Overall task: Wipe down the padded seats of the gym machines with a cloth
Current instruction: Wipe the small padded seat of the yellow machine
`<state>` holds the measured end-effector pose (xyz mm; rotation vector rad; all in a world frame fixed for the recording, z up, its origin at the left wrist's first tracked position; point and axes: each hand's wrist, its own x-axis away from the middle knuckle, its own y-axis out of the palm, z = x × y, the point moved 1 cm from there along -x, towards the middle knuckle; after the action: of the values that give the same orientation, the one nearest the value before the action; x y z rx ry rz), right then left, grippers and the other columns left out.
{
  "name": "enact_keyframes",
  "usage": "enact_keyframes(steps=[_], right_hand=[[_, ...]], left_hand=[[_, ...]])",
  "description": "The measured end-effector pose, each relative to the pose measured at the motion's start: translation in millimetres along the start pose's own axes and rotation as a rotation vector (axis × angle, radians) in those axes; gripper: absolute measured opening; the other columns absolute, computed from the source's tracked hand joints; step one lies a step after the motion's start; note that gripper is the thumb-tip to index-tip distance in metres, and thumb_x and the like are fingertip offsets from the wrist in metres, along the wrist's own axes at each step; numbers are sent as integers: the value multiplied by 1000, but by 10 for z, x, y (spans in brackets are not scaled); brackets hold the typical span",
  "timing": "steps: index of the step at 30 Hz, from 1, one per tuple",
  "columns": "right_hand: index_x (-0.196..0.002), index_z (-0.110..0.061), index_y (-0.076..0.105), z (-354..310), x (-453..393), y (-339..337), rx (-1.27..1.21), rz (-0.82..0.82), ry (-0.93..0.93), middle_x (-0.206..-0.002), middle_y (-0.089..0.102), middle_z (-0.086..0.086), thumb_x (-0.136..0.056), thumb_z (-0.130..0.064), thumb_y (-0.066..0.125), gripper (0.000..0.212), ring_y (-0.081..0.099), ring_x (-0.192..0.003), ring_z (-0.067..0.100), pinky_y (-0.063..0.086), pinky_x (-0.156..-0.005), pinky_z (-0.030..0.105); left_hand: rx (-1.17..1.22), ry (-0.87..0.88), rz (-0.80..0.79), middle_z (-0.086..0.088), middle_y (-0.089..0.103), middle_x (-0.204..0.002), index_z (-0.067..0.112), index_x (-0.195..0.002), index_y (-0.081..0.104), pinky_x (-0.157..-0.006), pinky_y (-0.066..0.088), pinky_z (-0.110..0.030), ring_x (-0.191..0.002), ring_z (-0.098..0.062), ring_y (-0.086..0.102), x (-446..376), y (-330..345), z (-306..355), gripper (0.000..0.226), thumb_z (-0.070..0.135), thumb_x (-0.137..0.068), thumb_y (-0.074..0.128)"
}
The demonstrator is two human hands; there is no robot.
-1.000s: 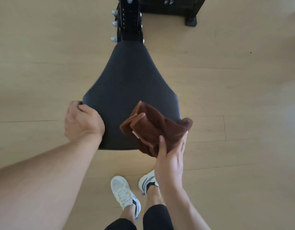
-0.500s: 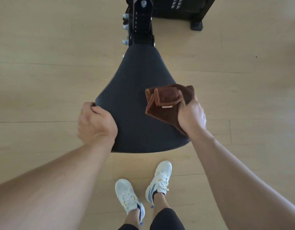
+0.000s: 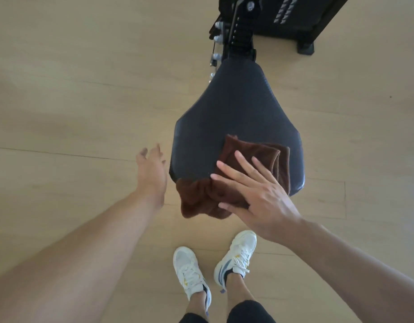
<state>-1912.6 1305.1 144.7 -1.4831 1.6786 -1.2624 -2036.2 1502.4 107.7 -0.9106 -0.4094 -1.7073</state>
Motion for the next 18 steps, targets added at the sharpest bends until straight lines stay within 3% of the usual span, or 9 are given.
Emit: enact_keyframes(steps=[4, 8, 12, 15, 16, 18], right_hand=[[-161, -36, 21, -227, -257, 128, 230, -70, -89, -171, 15, -9, -103, -63, 33, 66, 1, -159, 25, 3, -129, 47], [-161, -33, 25, -494, -601, 178, 224, -59, -44, -171, 19, -5, -101, -64, 35, 68, 4, -159, 31, 8, -127, 53], [-161, -33, 23, -644, -925, 161, 148, -90, 16, -171, 13, -6, -101, -65, 30, 68, -8, -158, 28, -2, -127, 52], [-160, -30, 26, -689, -1316, 106, 100, -88, 84, -172, 10, -6, -104, -59, 27, 64, -14, -158, 26, -9, -126, 50], [-159, -28, 30, -675, -1465, 86, 91, -85, 107, -172, 12, -5, -104, -56, 29, 62, -14, -158, 27, -9, -126, 51], [-157, -24, 35, -593, -1746, 38, 86, -90, 148, -171, 16, -2, -104, -49, 33, 58, -9, -158, 28, -8, -127, 51]], left_hand=[[-35, -48, 100, 1, 62, -126, 23, -142, 42, -115, 38, -50, -116, -19, 62, 52, -441, -557, 44, 43, -105, 32], [-51, -24, 163, 6, 66, -117, 29, -122, 50, -111, 42, -50, -113, -17, 64, 231, -513, -876, 30, 46, -104, 34], [-6, 60, 208, 6, 67, -110, 34, -103, 56, -107, 45, -45, -109, -18, 65, 298, -322, -810, 24, 46, -103, 36], [-94, 176, 279, 7, 63, -101, 19, -117, 60, -84, 44, -18, -98, -13, 58, 385, -192, -571, 34, 38, -105, 35], [-91, 188, 310, 6, 63, -106, 17, -124, 59, -80, 41, -19, -100, -13, 57, 425, -162, -475, 36, 37, -106, 34], [-56, 216, 365, 5, 60, -128, 22, -136, 53, -92, 39, -23, -115, -14, 55, 486, -113, -297, 40, 41, -106, 34]])
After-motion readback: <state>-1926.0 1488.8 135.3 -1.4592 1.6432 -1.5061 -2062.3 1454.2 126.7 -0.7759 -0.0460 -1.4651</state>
